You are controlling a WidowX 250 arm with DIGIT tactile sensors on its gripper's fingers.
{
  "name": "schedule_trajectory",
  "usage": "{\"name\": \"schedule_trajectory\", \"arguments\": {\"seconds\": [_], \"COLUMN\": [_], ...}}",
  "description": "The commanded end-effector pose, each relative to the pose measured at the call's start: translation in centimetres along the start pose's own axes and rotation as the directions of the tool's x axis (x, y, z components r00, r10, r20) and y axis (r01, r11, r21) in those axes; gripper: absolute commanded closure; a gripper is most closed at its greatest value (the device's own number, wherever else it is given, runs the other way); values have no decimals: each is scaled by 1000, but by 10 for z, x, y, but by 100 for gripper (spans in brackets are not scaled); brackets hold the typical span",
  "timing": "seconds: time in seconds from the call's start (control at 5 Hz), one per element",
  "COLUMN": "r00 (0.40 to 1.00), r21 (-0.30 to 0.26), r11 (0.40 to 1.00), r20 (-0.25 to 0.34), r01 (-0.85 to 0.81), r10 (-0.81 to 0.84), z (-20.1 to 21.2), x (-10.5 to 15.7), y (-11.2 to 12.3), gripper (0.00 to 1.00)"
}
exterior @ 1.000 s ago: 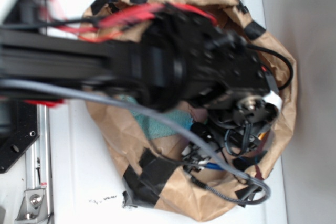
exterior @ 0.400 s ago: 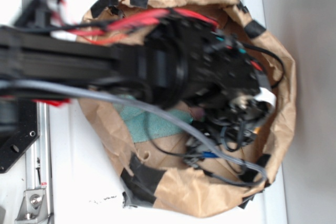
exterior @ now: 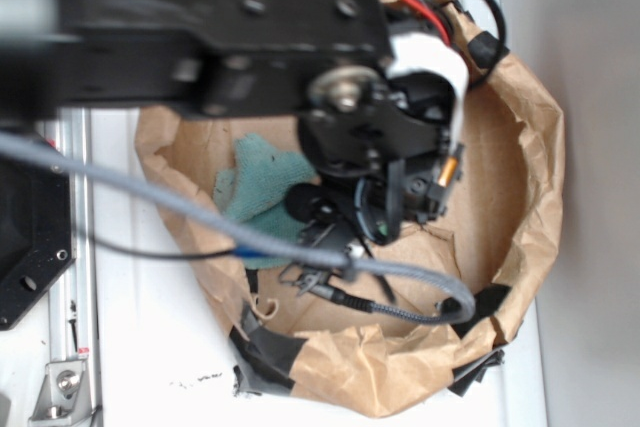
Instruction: Grab the green ball.
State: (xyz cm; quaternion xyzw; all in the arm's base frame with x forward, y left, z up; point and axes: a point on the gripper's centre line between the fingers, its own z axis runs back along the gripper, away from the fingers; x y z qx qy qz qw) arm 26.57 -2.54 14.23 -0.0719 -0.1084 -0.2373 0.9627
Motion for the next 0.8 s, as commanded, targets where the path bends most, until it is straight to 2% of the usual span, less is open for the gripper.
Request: {"name": "schedule_trajectory", "arguments": {"seconds": [0.0,0.2,0.6], "r00": [954,924,903], "r21": [194,206,212], "r11": [941,917,898], "r20": [-60,-105,-115], "r01": [-278,-342,-386], "r10": [294,368,415], "z": [52,49,46], "x": [22,23,20], "y": [-17,-14,-11], "gripper": [100,100,100]}}
